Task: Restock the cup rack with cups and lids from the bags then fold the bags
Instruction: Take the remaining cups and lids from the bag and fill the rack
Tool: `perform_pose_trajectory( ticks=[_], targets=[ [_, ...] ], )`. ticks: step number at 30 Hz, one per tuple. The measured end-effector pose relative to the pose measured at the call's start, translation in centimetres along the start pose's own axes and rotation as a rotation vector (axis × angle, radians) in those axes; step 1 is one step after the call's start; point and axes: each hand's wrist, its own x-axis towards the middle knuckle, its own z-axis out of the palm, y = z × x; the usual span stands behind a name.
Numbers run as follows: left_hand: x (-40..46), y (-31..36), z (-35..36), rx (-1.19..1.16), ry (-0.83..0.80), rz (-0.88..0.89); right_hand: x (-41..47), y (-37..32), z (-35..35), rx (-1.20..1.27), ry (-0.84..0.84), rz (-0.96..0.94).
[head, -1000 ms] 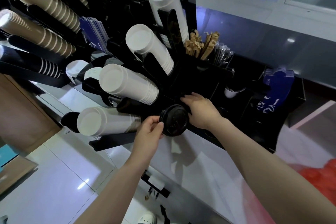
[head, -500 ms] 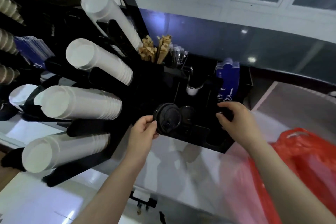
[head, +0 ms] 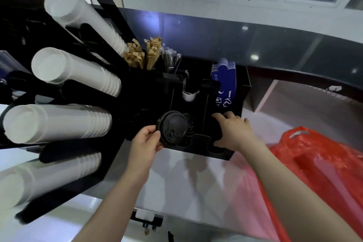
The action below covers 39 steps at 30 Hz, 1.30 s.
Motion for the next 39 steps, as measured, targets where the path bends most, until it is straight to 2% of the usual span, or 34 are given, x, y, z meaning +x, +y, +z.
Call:
perform_pose_trajectory(
  ticks=[5,10,17,21,24,32,39],
  targets=[
    [-0.2,-0.1,-0.9,0.007,0.028,-0.015,0.1,0.3,-0.3,0.095,0.028,-0.032],
    [-0.3,-0.1,-1.2,0.007,0.038,-0.024,-1.0,0.7,-0.9,0.201,0.158,-0.054],
    [-0.7,0.0,0.5,-0.042,-0.065,-0.049,-3.7,-0.5,-2.5,0.67,0.381,-0.144],
    [-1.9,0.7,2.4,-0.108,-0.218,-0.05,-5.3,-3.2,-1.7,0.738,0.291,-0.277],
    [-2.4,1.0,3.1,-0.138,-0.287,-0.049,-5.7,-4.0,-0.8,0.778,0.275,-0.274],
    [-3.1,0.9,3.0,0.021,-0.29,0.045,-6.1,-3.9,0.1,0.861,0.189,-0.346],
    [-2.9,1.2,2.3,0.011,-0.313,0.036,-5.9,-3.5,-0.1,0.939,0.116,-0.422]
  ],
)
